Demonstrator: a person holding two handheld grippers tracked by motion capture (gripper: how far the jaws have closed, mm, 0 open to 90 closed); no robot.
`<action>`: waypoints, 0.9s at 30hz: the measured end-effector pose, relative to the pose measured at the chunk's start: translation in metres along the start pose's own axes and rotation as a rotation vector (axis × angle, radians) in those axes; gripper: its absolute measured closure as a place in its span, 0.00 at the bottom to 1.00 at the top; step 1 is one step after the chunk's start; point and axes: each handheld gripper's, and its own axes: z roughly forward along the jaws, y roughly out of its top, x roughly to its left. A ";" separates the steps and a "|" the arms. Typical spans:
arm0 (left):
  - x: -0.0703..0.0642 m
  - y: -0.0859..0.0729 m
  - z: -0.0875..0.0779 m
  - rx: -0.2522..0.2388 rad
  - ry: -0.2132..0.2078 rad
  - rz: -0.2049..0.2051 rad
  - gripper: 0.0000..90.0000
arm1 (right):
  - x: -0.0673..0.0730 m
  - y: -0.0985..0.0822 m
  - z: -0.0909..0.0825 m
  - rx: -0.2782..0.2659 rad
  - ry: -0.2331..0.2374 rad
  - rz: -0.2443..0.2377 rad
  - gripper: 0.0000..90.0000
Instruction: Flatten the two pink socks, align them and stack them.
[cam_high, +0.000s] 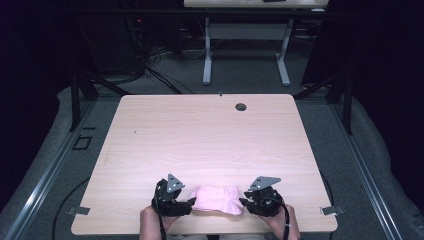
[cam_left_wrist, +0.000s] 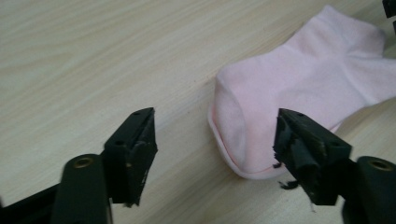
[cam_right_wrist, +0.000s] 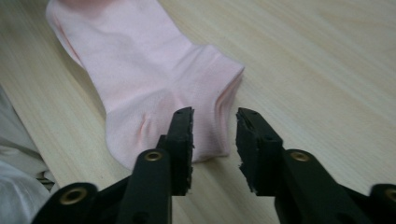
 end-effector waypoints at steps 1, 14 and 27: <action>0.001 0.001 -0.004 -0.007 0.000 0.002 0.27 | -0.001 0.001 -0.004 -0.013 -0.006 0.001 0.68; 0.048 -0.017 -0.028 -0.026 0.132 -0.079 0.02 | -0.044 -0.014 -0.051 -0.130 -0.157 0.096 0.16; 0.099 -0.055 -0.013 0.008 0.227 -0.190 0.00 | -0.095 -0.053 -0.039 -0.091 -0.302 0.219 0.00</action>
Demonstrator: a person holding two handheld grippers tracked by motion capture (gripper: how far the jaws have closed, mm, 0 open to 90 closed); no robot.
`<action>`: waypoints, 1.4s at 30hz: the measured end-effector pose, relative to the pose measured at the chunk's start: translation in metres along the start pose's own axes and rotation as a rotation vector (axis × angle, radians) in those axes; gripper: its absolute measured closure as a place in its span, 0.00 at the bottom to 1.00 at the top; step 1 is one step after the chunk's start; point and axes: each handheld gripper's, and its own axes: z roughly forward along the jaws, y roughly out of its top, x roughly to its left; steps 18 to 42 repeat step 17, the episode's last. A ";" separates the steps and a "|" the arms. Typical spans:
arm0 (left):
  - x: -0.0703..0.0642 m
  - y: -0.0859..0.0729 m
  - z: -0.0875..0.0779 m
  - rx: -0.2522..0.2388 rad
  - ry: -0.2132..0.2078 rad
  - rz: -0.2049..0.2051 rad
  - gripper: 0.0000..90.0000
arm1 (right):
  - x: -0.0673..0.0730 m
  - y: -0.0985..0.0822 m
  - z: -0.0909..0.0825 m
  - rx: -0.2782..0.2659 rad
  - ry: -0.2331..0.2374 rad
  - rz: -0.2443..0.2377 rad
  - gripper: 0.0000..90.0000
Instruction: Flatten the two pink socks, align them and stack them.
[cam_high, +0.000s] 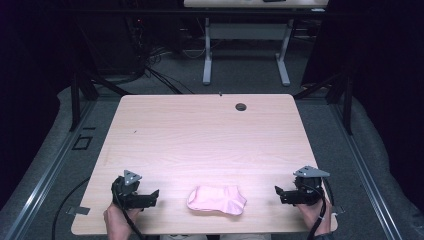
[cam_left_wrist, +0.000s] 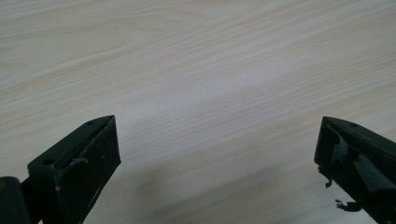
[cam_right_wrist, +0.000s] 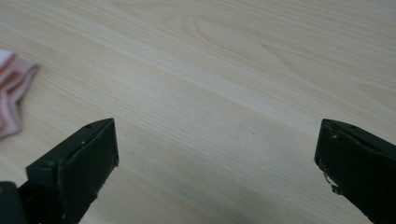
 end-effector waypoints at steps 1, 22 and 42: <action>0.003 -0.002 0.003 -0.002 0.012 -0.004 0.00 | -0.003 -0.002 0.004 0.013 -0.007 0.015 0.00; 0.017 -0.011 0.023 -0.036 0.017 -0.028 0.00 | -0.020 -0.019 0.029 0.008 -0.035 0.081 0.00; 0.017 -0.011 0.023 -0.036 0.017 -0.028 0.00 | -0.020 -0.019 0.029 0.008 -0.035 0.081 0.00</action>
